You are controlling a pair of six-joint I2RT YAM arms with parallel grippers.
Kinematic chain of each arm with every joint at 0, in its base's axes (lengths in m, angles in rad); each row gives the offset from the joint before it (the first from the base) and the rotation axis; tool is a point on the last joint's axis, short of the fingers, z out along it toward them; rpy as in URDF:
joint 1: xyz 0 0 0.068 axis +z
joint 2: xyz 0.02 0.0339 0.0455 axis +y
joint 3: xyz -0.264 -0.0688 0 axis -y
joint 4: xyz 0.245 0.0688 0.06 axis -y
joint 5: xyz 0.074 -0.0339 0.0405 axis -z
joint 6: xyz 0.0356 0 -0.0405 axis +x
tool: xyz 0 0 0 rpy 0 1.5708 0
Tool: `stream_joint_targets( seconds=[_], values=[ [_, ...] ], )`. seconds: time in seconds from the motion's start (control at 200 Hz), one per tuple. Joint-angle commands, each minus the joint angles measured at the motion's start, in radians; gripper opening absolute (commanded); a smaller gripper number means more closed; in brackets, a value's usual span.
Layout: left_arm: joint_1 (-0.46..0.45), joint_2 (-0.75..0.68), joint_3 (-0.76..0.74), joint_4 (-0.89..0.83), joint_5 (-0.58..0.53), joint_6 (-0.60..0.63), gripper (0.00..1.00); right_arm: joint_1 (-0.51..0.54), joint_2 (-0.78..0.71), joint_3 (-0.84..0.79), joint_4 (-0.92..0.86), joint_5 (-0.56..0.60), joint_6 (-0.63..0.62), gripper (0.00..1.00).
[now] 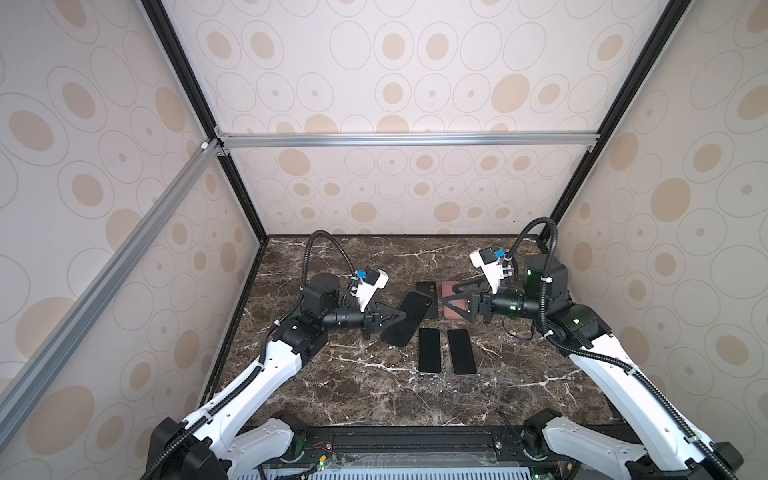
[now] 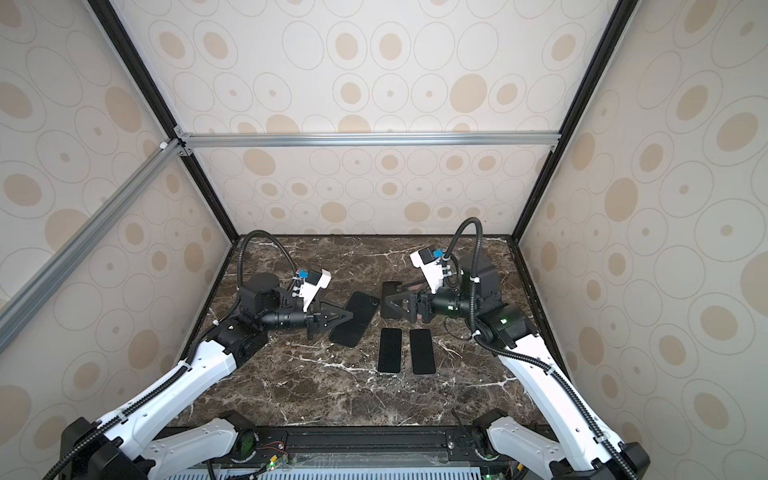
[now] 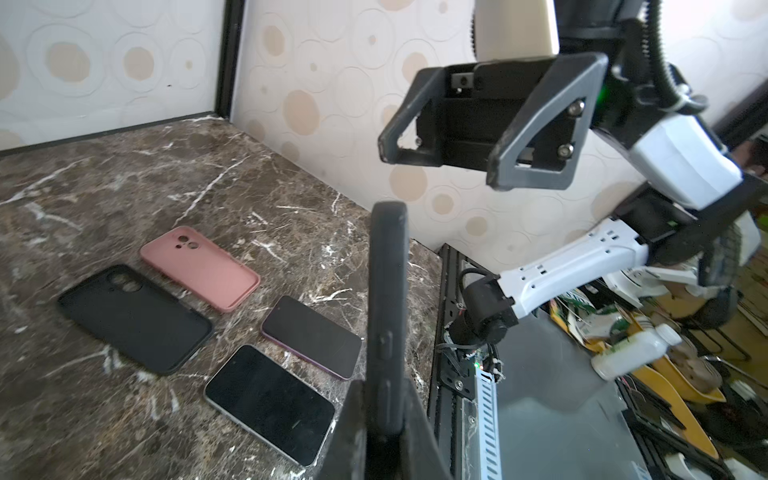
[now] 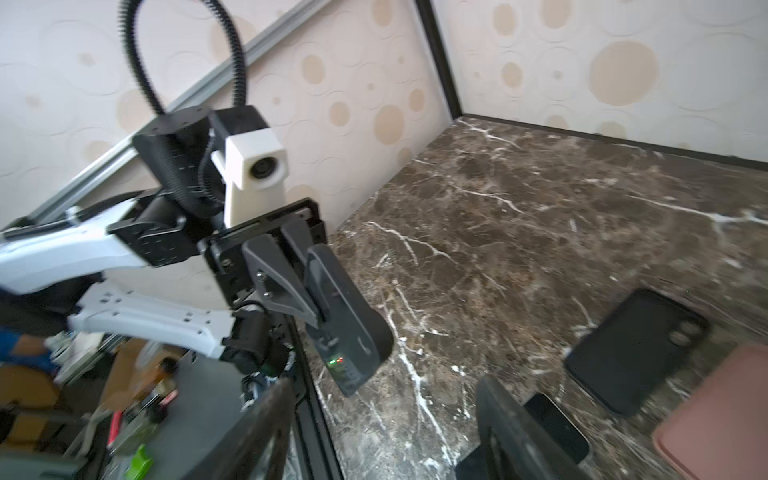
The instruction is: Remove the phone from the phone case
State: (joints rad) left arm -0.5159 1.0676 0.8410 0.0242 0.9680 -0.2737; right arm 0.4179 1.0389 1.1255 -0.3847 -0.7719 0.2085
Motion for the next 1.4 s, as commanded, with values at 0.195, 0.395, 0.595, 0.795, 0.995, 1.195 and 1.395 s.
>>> stream_joint_targets(
  seconds=[0.195, 0.395, 0.595, 0.795, 0.995, 1.195, 1.395],
  values=[
    [-0.058, -0.026, 0.057, 0.073, 0.120, 0.058, 0.00, 0.052, 0.081, 0.078, -0.079, -0.232, -0.098, 0.66],
    [-0.064, -0.031, 0.040, 0.123, 0.132, 0.024, 0.00, 0.081, 0.089, 0.062, -0.097, -0.254, -0.132, 0.52],
    [-0.068, -0.028, 0.036, 0.146, 0.159, 0.009, 0.00, 0.117, 0.101, 0.065, -0.098, -0.297, -0.151, 0.37],
    [-0.070, -0.023, 0.033, 0.147, 0.173, 0.013, 0.00, 0.121, 0.090, 0.055, -0.042, -0.323, -0.111, 0.22],
    [-0.069, -0.032, 0.016, 0.190, 0.181, -0.016, 0.00, 0.120, 0.068, 0.035, 0.062, -0.338, -0.012, 0.03],
    [-0.070, -0.065, -0.053, 0.420, 0.221, -0.166, 0.35, 0.120, 0.004, 0.016, 0.190, -0.290, 0.095, 0.00],
    [-0.071, -0.092, -0.090, 0.513, 0.223, -0.231, 0.35, 0.115, -0.090, 0.017, 0.209, -0.183, 0.104, 0.00]
  ],
)
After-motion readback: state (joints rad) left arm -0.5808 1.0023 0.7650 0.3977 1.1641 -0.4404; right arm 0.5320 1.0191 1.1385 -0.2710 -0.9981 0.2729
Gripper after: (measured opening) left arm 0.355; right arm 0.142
